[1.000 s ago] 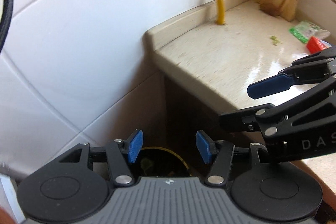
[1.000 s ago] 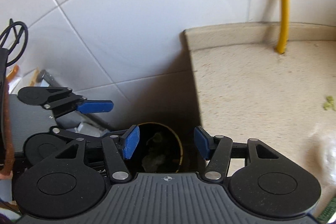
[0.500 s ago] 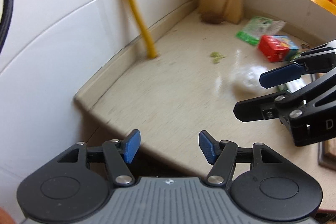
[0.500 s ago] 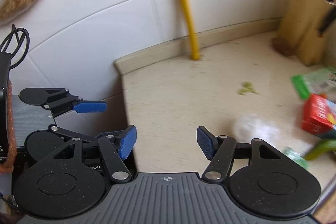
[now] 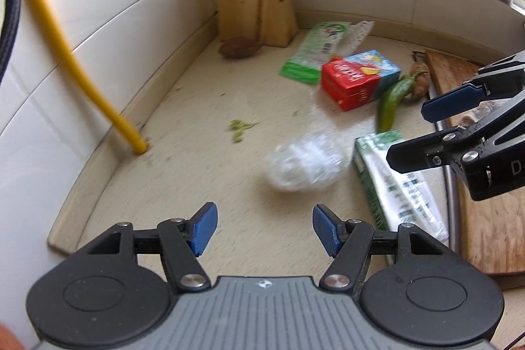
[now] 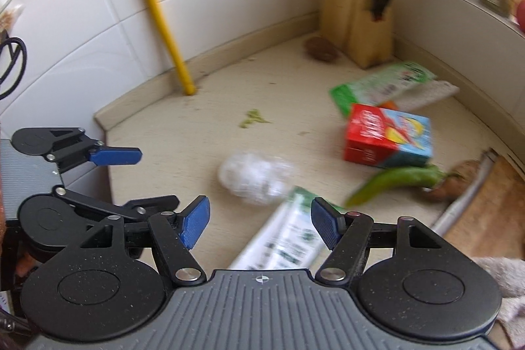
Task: Collect trash
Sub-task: 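Move both open tools back up toward the juice box and pepper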
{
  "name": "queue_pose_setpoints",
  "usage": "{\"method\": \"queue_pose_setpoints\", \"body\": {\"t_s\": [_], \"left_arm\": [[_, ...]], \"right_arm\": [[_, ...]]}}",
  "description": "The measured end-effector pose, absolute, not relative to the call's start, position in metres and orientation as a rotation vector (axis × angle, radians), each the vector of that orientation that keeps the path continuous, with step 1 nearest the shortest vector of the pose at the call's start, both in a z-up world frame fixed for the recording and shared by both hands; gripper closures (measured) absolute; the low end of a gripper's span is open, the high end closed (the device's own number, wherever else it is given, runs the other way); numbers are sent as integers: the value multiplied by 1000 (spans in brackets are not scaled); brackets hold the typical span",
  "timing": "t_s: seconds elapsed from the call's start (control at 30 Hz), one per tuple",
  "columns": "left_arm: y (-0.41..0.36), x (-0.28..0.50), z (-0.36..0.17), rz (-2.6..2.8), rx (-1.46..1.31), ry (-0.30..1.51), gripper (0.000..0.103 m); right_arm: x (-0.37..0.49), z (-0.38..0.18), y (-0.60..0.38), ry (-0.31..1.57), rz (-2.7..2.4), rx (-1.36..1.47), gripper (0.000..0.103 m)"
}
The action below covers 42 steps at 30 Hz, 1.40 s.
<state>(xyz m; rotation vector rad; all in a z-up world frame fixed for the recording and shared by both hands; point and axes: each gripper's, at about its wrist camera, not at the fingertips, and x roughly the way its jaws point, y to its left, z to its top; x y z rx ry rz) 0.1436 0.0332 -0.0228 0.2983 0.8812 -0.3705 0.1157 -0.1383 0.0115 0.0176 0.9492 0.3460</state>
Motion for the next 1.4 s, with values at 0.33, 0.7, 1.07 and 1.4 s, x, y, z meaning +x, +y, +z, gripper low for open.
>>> {"method": "queue_pose_setpoints", "body": {"t_s": [0.33, 0.7, 1.07, 1.4], "left_arm": [[-13, 161, -23, -425, 344, 887, 41], [-60, 180, -28, -463, 390, 886, 41], [-92, 194, -37, -474, 408, 911, 41], [-101, 223, -40, -550, 433, 901, 40]], "right_arm": [[125, 5, -189, 966, 270, 44, 26], [135, 0, -239, 981, 205, 66, 24], [150, -12, -276, 985, 156, 88, 24], [164, -18, -276, 984, 56, 74, 23]]}}
